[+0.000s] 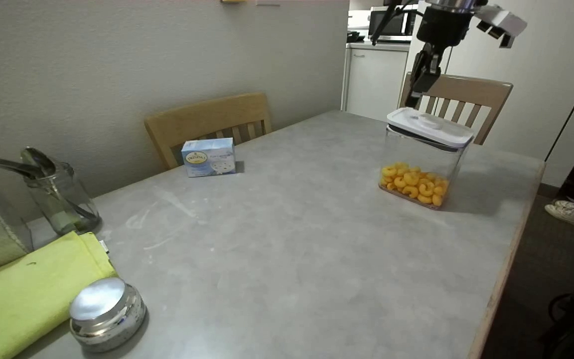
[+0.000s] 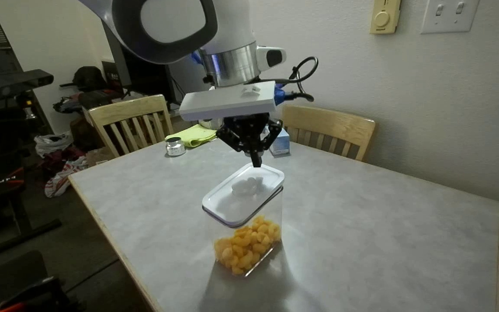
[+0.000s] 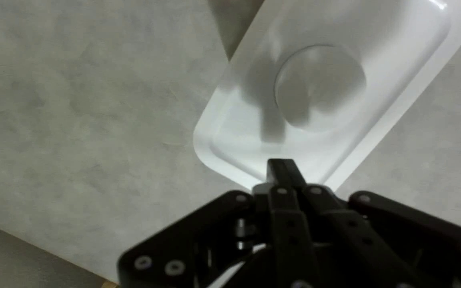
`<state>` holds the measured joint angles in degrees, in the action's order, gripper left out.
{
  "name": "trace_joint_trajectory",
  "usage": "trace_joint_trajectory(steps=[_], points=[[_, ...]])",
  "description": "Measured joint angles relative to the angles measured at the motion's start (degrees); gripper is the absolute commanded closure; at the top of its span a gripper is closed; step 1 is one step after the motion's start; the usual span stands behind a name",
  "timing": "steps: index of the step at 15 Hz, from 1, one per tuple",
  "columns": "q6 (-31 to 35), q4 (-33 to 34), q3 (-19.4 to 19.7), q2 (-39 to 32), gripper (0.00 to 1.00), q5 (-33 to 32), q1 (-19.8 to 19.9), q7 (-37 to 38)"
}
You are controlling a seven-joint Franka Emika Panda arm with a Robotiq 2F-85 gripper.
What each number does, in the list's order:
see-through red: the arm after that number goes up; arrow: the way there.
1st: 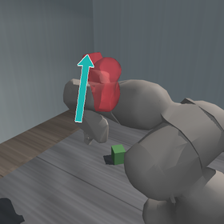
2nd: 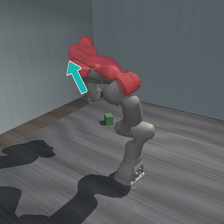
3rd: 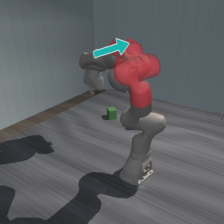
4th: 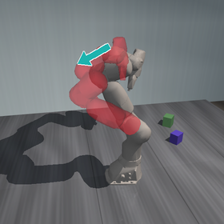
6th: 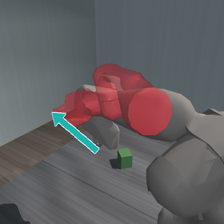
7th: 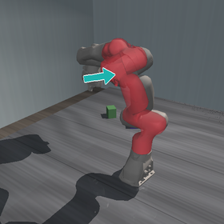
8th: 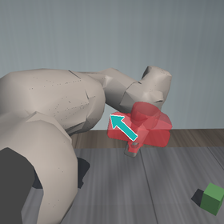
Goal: Put the white lid on the container
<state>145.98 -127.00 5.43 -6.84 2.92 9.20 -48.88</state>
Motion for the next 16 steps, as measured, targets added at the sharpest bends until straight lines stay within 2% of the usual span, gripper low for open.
trace_joint_trajectory(steps=[8,16], points=[[-0.3,-0.9,0.13,3.96,1.0,-5.53,-0.32,7.36],[-4.5,-2.41,0.14,4.0,1.0,-5.78,-0.32,10.59]])
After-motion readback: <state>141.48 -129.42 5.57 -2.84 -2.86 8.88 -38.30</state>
